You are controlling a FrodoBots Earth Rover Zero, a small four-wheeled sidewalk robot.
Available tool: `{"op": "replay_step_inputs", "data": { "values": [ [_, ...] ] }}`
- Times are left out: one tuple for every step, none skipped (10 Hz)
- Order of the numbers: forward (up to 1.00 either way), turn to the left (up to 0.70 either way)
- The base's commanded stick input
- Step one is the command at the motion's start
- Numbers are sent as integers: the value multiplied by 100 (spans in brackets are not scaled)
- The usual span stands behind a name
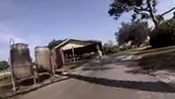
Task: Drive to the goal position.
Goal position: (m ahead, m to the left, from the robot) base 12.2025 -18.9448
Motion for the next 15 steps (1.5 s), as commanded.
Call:
{"op": "replay_step_inputs", "data": {
  "values": [
    [100,-1],
    [100,-1],
    [100,-1],
    [100,-1],
    [100,-1],
    [100,-1],
    [100,-1],
    [100,-1],
    [100,-30],
    [100,-31],
    [100,-5],
    [100,-4],
    [100,-5],
    [100,-29],
    [100,-36]
  ]
}}
